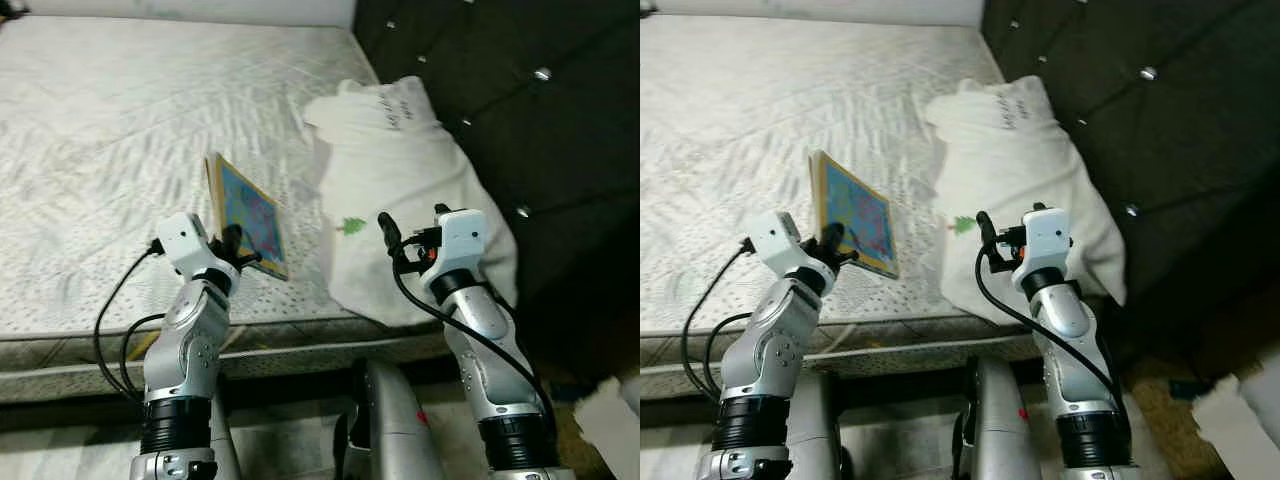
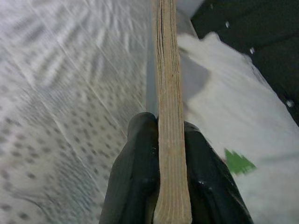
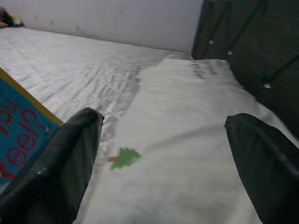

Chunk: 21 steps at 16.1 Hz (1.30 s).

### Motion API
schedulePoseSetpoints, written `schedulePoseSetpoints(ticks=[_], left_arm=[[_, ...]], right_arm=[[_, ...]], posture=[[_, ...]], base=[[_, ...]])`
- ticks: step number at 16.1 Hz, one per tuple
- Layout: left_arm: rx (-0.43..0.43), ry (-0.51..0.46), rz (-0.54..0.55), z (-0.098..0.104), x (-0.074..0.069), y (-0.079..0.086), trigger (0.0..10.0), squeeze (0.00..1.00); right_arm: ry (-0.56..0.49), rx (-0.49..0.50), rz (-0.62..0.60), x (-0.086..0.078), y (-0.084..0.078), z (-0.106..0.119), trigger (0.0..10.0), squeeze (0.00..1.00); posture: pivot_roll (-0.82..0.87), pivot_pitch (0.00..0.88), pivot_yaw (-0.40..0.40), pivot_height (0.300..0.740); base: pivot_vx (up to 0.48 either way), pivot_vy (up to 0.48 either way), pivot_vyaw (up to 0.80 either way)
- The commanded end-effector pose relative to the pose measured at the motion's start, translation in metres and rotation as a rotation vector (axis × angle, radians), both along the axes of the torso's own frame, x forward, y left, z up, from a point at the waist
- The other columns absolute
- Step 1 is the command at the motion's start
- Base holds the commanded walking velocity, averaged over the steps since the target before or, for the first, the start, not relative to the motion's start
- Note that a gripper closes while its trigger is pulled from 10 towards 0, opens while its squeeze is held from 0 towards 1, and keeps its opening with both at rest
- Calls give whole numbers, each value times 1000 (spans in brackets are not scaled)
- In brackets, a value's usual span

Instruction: Clean up the room

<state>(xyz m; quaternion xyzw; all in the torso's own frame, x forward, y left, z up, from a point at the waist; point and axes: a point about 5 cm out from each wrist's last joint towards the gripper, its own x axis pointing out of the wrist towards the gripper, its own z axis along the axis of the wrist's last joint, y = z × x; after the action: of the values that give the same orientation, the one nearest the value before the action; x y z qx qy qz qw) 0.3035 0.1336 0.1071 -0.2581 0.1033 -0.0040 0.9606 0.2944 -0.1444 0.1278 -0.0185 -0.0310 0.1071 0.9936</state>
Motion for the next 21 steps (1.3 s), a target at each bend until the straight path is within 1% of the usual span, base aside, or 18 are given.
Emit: schedulePoseSetpoints(ticks=[1,2,3,5,6,8,9,12,13,15,16,17,18,19,21], left_arm=[[-64,37,-36,-4,0,-18,10000,0],[-70,61,-35,-8,0,-17,10000,0],[-79,59,-31,-7,2,-16,10000,0],[-81,80,-39,-8,9,-15,10000,0],[-104,86,-31,-7,14,-14,10000,0],[-98,106,-22,-9,16,-11,10000,0],[-115,115,-24,-12,16,-10,10000,0],[-103,156,-67,-24,17,-11,10000,0],[-111,155,-71,-25,19,-11,10000,0],[-147,171,-152,-28,24,-16,10000,0],[-145,177,-168,-28,25,-17,10000,0],[-134,179,-177,-28,30,-15,10000,0],[-119,188,-218,-29,33,-15,10000,702],[-99,195,-225,-29,35,-13,10000,1000],[-70,212,-245,-33,37,-9,10000,1000]], right_arm=[[-9,-12,-18,0,-8,3,10000,0],[-9,-16,-19,-1,-9,4,10000,0],[-10,-18,-20,-1,-10,4,10000,0],[-9,-30,-30,-2,-16,4,10000,0],[-8,-38,-34,-3,-19,4,10000,0],[-10,-50,-40,-4,-24,6,10000,0],[-11,-57,-46,-4,-27,7,10000,0],[-6,-74,-58,-6,-34,7,10000,0],[-4,-77,-60,-7,-36,7,10000,0],[2,-83,-56,-9,-36,7,10000,0],[2,-84,-54,-9,-36,7,10000,0],[3,-86,-53,-9,-36,7,10000,0],[3,-88,-52,-9,-37,8,10000,0],[2,-89,-53,-8,-37,9,10000,0],[-1,-89,-52,-7,-37,10,10000,0]], posture=[[-32,73,-78,567],[-39,76,-81,567],[-39,76,-81,567],[-52,82,-87,567],[-58,83,-88,567],[-69,88,-90,567],[-75,92,-92,567],[-91,103,-101,567],[-93,106,-104,567],[-100,108,-114,567],[-100,108,-114,567],[-102,107,-116,567],[-105,104,-117,567],[-106,102,-118,567],[-109,100,-117,567]], base=[[0,0,0],[0,0,0],[0,0,0],[0,0,0],[0,0,0],[0,0,0],[0,0,0],[0,0,0],[0,0,0],[0,0,0],[0,0,0],[0,0,0],[0,0,0],[0,0,0],[0,0,0]])
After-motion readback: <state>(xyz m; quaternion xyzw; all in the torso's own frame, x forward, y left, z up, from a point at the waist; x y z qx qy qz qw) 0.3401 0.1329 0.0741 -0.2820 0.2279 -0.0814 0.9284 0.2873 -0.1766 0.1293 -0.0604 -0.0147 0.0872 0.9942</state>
